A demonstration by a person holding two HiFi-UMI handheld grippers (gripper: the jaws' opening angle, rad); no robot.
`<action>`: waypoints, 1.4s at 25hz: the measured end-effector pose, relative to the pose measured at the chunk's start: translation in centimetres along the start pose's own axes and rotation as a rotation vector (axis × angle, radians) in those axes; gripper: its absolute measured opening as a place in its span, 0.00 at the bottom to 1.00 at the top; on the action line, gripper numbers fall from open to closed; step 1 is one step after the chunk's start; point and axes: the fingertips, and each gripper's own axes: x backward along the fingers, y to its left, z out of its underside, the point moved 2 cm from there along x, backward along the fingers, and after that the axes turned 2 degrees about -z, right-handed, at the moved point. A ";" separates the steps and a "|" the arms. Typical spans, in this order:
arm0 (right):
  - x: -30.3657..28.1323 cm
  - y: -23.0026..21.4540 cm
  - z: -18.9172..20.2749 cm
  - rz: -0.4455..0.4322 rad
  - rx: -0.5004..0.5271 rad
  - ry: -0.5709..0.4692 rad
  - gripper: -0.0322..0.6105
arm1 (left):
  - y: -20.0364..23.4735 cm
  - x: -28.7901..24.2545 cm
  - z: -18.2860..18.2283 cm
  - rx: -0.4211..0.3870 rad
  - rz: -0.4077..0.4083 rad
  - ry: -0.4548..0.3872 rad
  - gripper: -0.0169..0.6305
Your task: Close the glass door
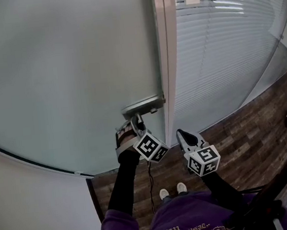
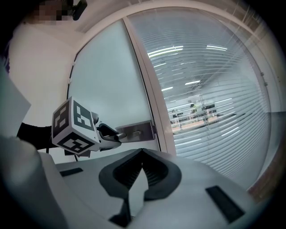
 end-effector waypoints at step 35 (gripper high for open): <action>-1.2 -0.9 -0.3 0.002 0.000 -0.007 0.04 | 0.8 -1.5 -0.3 0.039 -0.010 -0.008 0.23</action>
